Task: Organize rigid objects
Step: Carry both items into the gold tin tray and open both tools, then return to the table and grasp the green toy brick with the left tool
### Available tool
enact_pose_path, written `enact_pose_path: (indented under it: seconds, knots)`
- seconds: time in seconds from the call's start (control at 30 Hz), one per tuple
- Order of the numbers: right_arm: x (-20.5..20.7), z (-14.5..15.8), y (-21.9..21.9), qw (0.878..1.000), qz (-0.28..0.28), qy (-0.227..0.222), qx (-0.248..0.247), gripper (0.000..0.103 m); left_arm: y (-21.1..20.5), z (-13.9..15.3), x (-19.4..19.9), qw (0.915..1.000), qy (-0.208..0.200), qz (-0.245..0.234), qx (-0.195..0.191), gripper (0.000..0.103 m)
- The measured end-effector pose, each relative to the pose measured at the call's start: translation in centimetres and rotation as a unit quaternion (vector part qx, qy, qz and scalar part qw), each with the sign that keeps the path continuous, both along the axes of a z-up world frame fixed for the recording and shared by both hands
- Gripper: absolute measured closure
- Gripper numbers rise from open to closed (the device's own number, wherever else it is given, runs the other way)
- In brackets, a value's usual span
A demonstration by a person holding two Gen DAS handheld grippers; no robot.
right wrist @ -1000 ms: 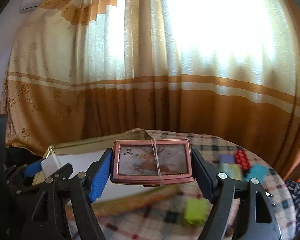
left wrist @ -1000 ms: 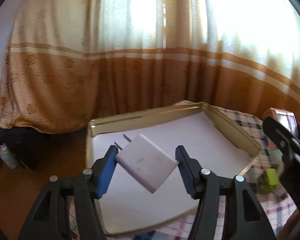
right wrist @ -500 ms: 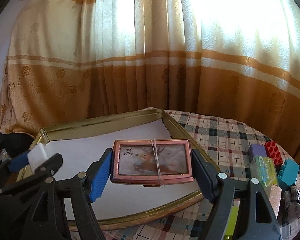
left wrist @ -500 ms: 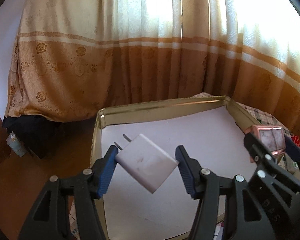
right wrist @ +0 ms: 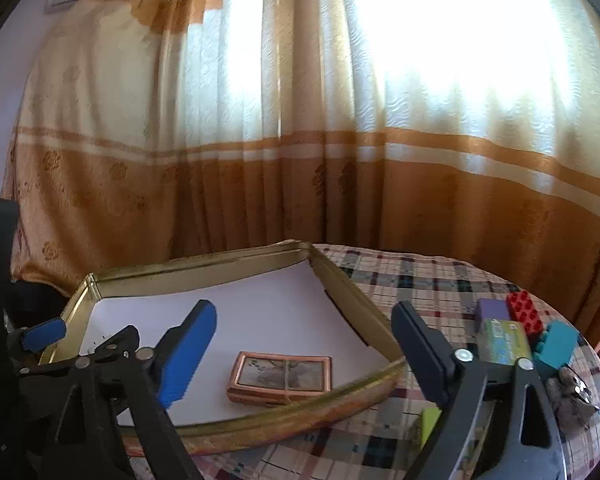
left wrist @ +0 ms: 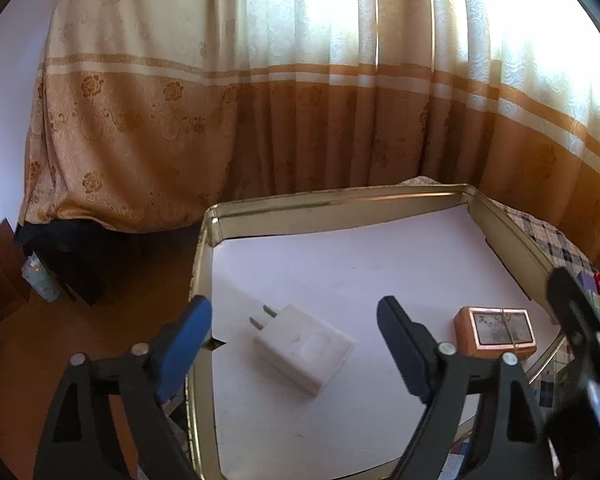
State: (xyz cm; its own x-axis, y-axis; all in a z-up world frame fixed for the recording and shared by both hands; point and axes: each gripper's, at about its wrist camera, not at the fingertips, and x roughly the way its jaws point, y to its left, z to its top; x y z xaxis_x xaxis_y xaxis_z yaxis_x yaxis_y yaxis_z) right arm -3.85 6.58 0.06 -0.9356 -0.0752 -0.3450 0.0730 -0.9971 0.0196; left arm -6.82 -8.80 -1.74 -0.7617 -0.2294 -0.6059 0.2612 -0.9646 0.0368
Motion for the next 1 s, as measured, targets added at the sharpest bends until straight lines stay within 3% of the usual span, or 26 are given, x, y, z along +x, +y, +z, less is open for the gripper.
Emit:
enact_pose_path:
  seconds: [0.13, 0.77, 1.0]
  knots:
    - [1.5, 0.5, 0.0, 0.999, -0.022, 0.032, 0.011, 0.007, 0.5, 0.6, 0.8, 0.9992, 0.021, 0.014, -0.031, 0.002]
    - [1.8, 0.6, 1.6, 0.998, -0.056, 0.02, 0.009, 0.007, 1.7, 1.6, 2.2, 0.9961, 0.063, 0.002, -0.061, 0.002]
    - [2.2, 0.6, 2.9, 0.998, -0.068, 0.017, 0.007, 0.007, 2.2, 1.6, 2.5, 0.9969, 0.062, -0.019, -0.046, 0.002]
